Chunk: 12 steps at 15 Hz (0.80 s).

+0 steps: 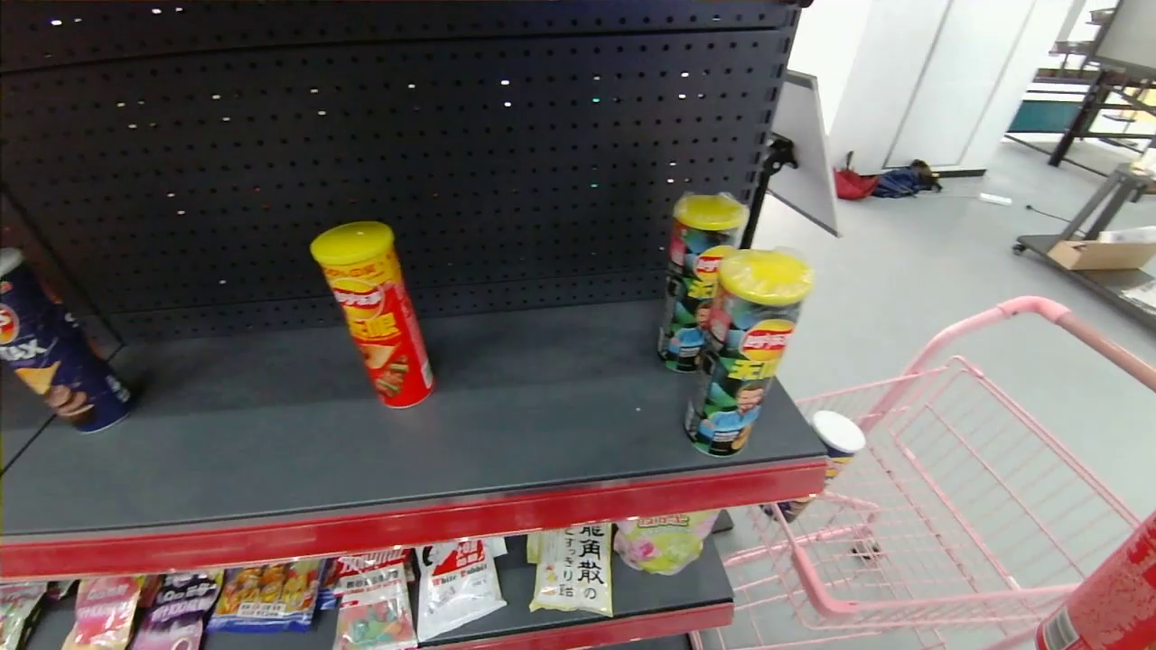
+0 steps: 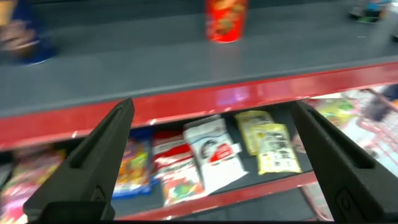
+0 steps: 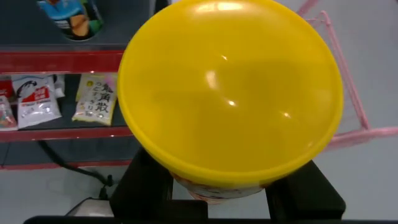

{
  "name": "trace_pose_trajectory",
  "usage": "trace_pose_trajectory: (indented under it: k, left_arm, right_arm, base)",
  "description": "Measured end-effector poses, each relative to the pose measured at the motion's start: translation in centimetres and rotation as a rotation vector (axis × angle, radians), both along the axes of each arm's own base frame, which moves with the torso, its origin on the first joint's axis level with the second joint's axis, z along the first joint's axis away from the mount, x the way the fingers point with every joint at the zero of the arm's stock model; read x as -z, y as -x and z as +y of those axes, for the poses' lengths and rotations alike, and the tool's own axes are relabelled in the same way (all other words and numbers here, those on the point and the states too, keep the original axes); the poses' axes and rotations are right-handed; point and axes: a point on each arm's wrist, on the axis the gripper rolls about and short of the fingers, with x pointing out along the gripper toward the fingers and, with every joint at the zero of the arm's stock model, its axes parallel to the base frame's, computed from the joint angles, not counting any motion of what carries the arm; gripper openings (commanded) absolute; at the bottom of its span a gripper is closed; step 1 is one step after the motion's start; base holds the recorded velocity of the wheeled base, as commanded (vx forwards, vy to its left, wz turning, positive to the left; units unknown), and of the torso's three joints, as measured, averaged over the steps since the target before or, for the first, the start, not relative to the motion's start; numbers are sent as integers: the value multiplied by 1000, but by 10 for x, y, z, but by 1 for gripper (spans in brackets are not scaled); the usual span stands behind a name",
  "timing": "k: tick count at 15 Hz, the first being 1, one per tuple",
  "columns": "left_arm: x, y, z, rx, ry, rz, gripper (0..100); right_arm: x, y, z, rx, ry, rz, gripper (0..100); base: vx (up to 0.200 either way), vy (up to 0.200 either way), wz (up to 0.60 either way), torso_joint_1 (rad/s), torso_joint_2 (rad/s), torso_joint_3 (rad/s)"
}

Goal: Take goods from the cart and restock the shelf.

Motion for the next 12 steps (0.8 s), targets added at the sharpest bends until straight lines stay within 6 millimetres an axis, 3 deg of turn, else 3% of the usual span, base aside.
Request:
trace_pose_trajectory:
  k: [1,4,12]
  left_arm:
    - [0,0,0,0,-1,0,100]
    - [0,0,0,-1,-1,-1,100]
    - [0,0,0,0,-2,-2,100]
  right_arm:
    - [1,1,0,0,0,0,0]
    - [7,3,0,3,-3,-31,0]
    - [50,39,-5,5,-12,-117,0]
  base:
    - [0,0,600,2,7,2]
    - [0,0,0,0,0,0]
    - [0,200,0,0,-1,1]
